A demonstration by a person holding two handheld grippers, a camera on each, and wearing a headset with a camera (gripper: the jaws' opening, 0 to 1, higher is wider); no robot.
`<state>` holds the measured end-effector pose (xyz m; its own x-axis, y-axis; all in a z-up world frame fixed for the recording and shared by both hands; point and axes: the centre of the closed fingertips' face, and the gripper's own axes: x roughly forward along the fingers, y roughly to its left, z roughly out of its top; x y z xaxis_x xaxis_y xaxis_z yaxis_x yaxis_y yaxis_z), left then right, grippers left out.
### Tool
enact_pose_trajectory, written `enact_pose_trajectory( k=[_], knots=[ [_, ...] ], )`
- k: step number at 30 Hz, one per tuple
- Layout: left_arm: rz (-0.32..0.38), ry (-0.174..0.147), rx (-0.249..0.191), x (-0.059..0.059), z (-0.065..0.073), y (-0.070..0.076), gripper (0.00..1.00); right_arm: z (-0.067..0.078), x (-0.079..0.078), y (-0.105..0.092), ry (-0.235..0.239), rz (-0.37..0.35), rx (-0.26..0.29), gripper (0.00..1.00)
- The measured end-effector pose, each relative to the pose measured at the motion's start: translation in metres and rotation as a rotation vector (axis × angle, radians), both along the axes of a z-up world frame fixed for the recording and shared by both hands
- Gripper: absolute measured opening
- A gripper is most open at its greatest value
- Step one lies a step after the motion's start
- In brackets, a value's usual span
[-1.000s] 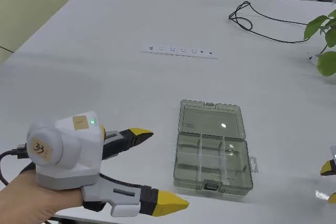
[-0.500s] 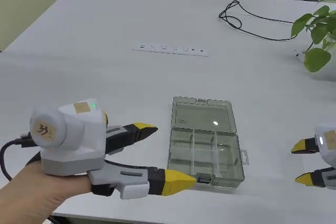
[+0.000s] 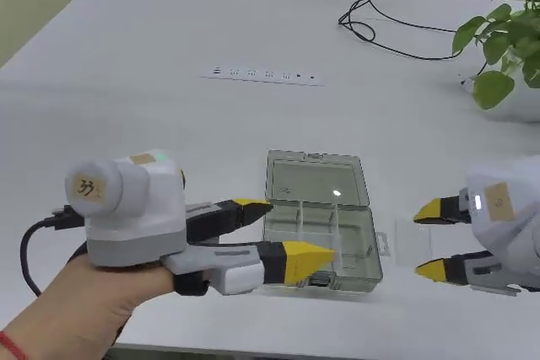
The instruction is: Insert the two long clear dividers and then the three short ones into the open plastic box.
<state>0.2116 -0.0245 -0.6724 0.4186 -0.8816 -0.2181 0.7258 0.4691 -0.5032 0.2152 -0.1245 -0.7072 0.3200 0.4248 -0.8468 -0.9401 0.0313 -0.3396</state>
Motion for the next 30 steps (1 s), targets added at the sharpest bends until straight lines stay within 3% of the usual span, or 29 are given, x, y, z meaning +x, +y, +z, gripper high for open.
enact_pose_trajectory(
  k=[3, 6, 9, 16, 18, 30],
  knots=[
    [0.004, 0.015, 0.002, 0.0, -0.002, -0.005, 0.59, 0.011, -0.002, 0.014, -0.018, 0.006, 0.02, 0.32],
    [-0.003, 0.046, -0.031, -0.002, 0.0, -0.011, 0.49, 0.022, -0.004, 0.028, -0.035, 0.016, 0.036, 0.32],
    [0.005, 0.061, -0.054, -0.002, 0.001, -0.014, 0.46, 0.028, -0.007, 0.038, -0.04, 0.028, 0.047, 0.32],
    [-0.014, 0.111, -0.101, -0.007, 0.003, -0.025, 0.32, 0.033, -0.013, 0.054, -0.073, 0.079, 0.022, 0.32],
    [-0.004, 0.143, -0.121, -0.007, 0.003, -0.027, 0.29, 0.035, -0.016, 0.058, -0.074, 0.087, 0.027, 0.32],
    [-0.02, 0.184, -0.152, -0.012, 0.004, -0.034, 0.14, 0.041, -0.021, 0.071, -0.094, 0.113, 0.027, 0.32]
  ],
)
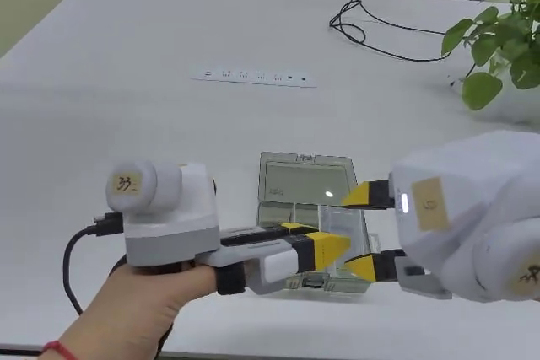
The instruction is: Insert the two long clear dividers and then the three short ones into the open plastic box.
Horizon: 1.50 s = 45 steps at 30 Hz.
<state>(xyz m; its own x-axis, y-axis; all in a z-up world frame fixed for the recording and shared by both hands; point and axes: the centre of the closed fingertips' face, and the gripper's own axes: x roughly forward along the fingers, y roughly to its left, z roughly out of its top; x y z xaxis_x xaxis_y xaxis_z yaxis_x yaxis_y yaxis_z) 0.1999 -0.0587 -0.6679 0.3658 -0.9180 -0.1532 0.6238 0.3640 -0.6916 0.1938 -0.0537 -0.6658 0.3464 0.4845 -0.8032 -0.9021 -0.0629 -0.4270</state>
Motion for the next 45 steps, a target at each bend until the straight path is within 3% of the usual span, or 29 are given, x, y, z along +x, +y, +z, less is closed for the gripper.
enact_pose_trajectory(
  k=[9, 15, 21, 26, 30, 33, 36, 39, 40, 43, 45],
  knots=[
    [-0.024, 0.008, -0.024, -0.004, 0.005, -0.004, 0.01, 0.003, 0.0, -0.001, -0.012, 0.004, -0.009, 0.33],
    [-0.024, 0.027, -0.04, -0.006, 0.005, -0.005, 0.0, 0.002, -0.001, -0.002, -0.012, 0.005, -0.011, 0.33],
    [-0.019, 0.014, -0.045, -0.008, 0.007, -0.005, 0.0, 0.004, -0.003, -0.001, -0.024, 0.019, -0.013, 0.33],
    [-0.001, 0.036, -0.053, -0.005, 0.006, -0.003, 0.0, 0.004, -0.002, -0.001, -0.033, 0.026, -0.015, 0.34],
    [-0.01, 0.023, -0.046, -0.007, 0.006, -0.003, 0.0, 0.006, -0.002, -0.001, -0.023, 0.026, -0.011, 0.33],
    [-0.019, -0.017, -0.015, -0.006, 0.004, -0.001, 0.0, 0.013, 0.001, -0.004, -0.008, 0.023, 0.006, 0.34],
    [-0.039, -0.071, 0.011, -0.006, 0.003, 0.001, 0.0, 0.02, 0.001, -0.003, 0.061, -0.005, 0.083, 0.34],
    [-0.088, -0.168, 0.058, -0.01, 0.003, 0.001, 0.0, 0.025, 0.0, -0.007, 0.137, 0.004, 0.113, 0.32],
    [-0.108, -0.217, 0.08, -0.012, 0.004, 0.001, 0.0, 0.026, -0.001, -0.008, 0.159, 0.007, 0.119, 0.31],
    [-0.169, -0.297, 0.113, -0.02, 0.005, 0.0, 0.0, 0.029, -0.002, -0.008, 0.242, 0.016, 0.16, 0.28],
    [-0.217, -0.366, 0.12, -0.027, 0.008, -0.003, 0.0, 0.03, -0.009, -0.006, 0.334, 0.028, 0.198, 0.25]
  ],
)
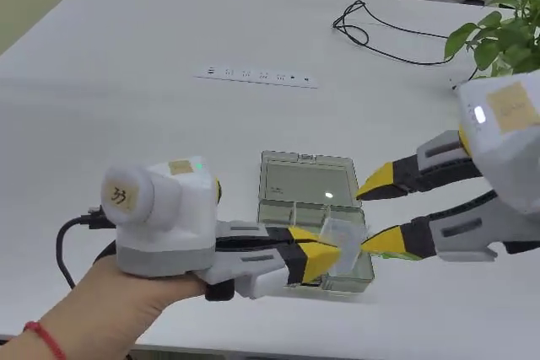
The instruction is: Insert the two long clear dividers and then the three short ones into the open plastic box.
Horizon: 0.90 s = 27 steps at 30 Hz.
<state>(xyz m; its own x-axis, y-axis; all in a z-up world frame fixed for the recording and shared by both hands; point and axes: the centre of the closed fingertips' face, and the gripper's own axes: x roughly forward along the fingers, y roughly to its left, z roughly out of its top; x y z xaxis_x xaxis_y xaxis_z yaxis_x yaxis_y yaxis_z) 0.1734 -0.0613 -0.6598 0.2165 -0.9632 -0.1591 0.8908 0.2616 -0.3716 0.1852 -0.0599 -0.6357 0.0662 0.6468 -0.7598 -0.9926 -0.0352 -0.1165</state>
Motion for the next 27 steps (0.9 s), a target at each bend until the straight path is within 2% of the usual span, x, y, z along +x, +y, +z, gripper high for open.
enact_pose_trajectory(
  k=[1, 2, 4, 7, 15, 22, 27],
  knots=[
    [-0.024, -0.05, -0.003, -0.003, 0.003, -0.002, 0.0, 0.001, -0.003, 0.001, 0.046, 0.005, 0.018, 0.23],
    [-0.04, -0.085, -0.002, -0.005, 0.005, -0.003, 0.0, 0.0, -0.004, 0.0, 0.066, 0.006, 0.02, 0.22],
    [-0.063, -0.074, 0.002, -0.012, 0.006, -0.004, 0.0, -0.001, -0.006, -0.001, 0.083, 0.027, 0.013, 0.2],
    [-0.091, -0.108, 0.003, -0.016, 0.009, -0.005, 0.0, -0.003, -0.014, 0.0, 0.122, 0.056, 0.006, 0.16],
    [-0.117, -0.147, -0.016, -0.021, 0.014, -0.006, 0.0, -0.002, -0.029, 0.004, 0.194, 0.09, 0.017, 0.09],
    [-0.12, -0.153, -0.034, -0.024, 0.018, -0.005, 0.0, -0.002, -0.038, 0.004, 0.222, 0.105, 0.018, 0.04],
    [-0.125, -0.162, -0.031, -0.026, 0.018, -0.005, 0.0, -0.002, -0.041, 0.005, 0.234, 0.113, 0.02, 0.03]
  ],
)
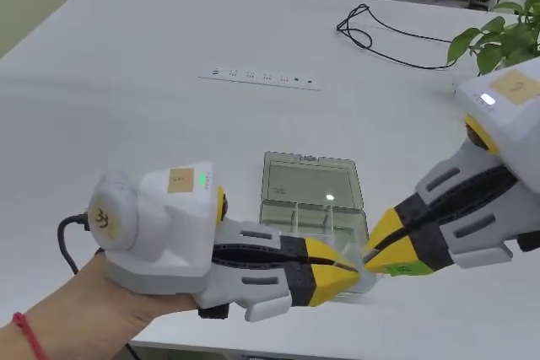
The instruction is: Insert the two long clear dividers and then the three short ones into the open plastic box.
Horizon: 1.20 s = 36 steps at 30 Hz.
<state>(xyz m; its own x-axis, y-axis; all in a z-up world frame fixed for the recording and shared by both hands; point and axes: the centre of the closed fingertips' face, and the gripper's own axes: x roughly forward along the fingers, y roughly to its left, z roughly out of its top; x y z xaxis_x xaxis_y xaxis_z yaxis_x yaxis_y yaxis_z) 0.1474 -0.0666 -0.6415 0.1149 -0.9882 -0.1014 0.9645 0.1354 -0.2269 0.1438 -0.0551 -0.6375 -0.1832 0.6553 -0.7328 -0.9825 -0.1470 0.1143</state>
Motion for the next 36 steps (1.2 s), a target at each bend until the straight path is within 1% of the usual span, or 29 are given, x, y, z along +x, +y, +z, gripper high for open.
enact_pose_trajectory(
  k=[6, 15, 21, 28, 36],
  knots=[
    [0.012, -0.003, -0.002, -0.001, 0.0, 0.001, 0.0, 0.001, -0.002, 0.001, -0.006, 0.006, 0.003, 0.02],
    [0.029, 0.005, 0.006, -0.001, -0.002, 0.003, 0.0, 0.0, -0.002, 0.003, -0.017, 0.006, 0.001, 0.02],
    [0.048, 0.015, 0.012, 0.001, -0.005, 0.005, 0.05, 0.0, 0.002, 0.001, -0.028, -0.002, -0.001, 0.02],
    [0.083, 0.029, 0.033, 0.006, -0.012, 0.011, 0.12, 0.001, 0.011, -0.006, -0.042, -0.024, -0.007, 0.02],
    [0.13, 0.034, 0.058, 0.015, -0.02, 0.024, 0.21, -0.001, 0.029, -0.017, -0.067, -0.07, -0.029, 0.02]
  ],
)
